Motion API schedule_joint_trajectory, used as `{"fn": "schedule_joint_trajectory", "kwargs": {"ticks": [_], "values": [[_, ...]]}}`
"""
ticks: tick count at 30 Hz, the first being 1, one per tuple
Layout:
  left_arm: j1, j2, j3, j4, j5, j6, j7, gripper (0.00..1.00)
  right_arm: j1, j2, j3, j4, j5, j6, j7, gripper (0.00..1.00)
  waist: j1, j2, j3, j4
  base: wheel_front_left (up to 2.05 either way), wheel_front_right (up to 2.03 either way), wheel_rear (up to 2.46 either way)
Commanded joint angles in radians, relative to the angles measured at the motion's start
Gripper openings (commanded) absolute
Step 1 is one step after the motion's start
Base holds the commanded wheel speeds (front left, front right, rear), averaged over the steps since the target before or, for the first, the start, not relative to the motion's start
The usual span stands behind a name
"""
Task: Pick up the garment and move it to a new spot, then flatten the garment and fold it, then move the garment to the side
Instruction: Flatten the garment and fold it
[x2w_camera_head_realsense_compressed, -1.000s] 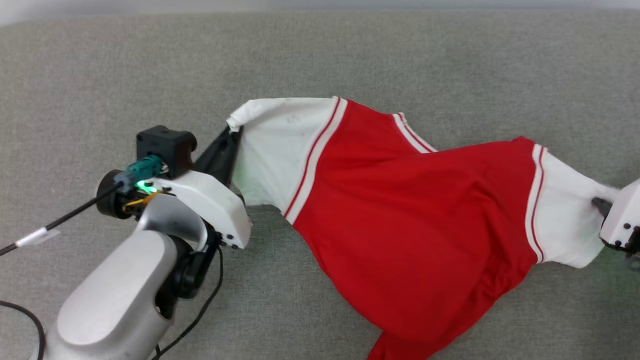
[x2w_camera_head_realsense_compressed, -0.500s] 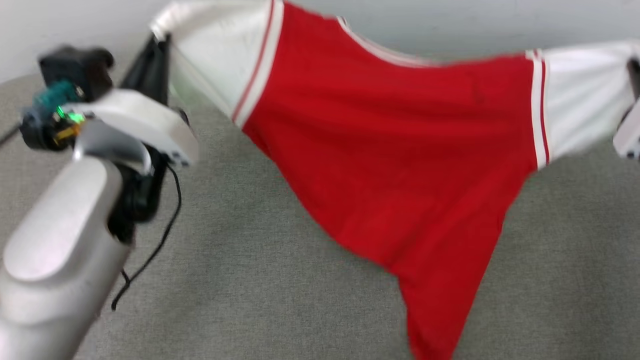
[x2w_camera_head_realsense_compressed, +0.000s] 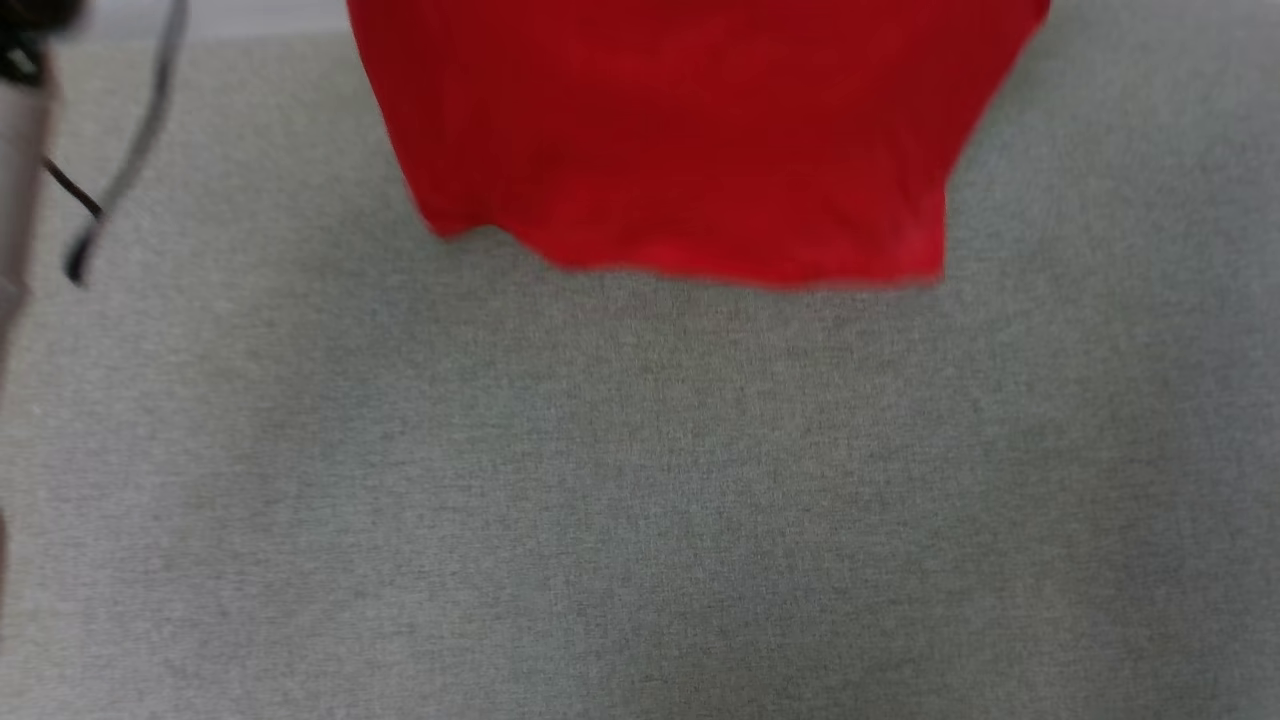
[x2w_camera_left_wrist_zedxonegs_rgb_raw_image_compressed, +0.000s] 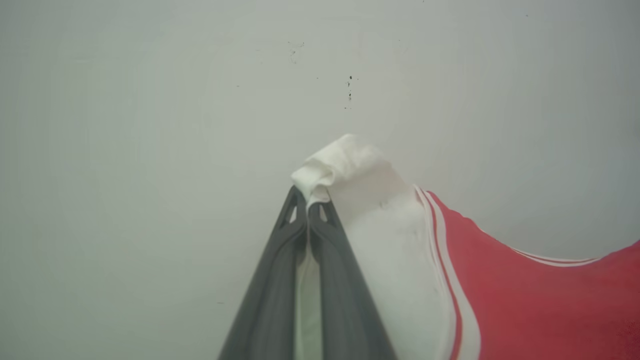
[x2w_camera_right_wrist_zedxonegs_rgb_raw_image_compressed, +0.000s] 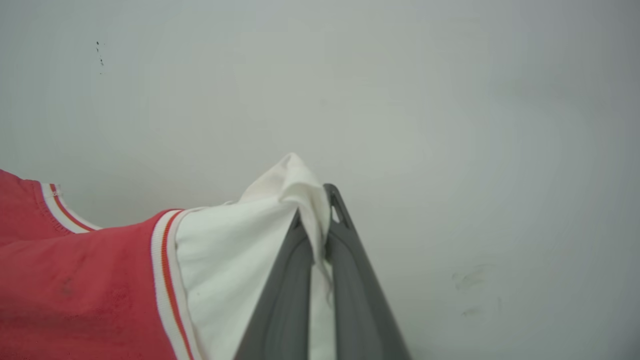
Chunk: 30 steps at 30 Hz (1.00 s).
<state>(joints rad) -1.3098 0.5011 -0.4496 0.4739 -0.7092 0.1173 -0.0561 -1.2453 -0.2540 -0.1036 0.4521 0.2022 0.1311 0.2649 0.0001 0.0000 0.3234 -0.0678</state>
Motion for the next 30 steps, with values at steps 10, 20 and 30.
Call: {"fn": "schedule_joint_trajectory", "kwargs": {"ticks": [10, 20, 30], "values": [[-0.318, 0.018, 0.019, 0.113, 0.052, -0.043, -0.034, 0.00, -0.326, -0.012, 0.014, 0.086, 0.003, -0.001, -0.097, 0.00, -0.0001, 0.0000, 0.183, -0.006, 0.00, 0.00, 0.00], [-0.463, 0.012, 0.031, 0.158, 0.060, -0.065, -0.079, 0.00, -0.493, -0.002, 0.079, 0.160, 0.038, -0.001, -0.159, 0.00, -0.0001, 0.0000, 0.345, -0.016, 0.00, 0.00, 0.00], [-0.350, -0.027, 0.035, 0.253, 0.010, -0.109, -0.146, 0.00, -0.443, 0.001, 0.174, 0.317, 0.116, -0.001, -0.236, 0.00, -0.0001, 0.0000, 0.403, -0.013, 0.00, 0.00, 0.00]]}}
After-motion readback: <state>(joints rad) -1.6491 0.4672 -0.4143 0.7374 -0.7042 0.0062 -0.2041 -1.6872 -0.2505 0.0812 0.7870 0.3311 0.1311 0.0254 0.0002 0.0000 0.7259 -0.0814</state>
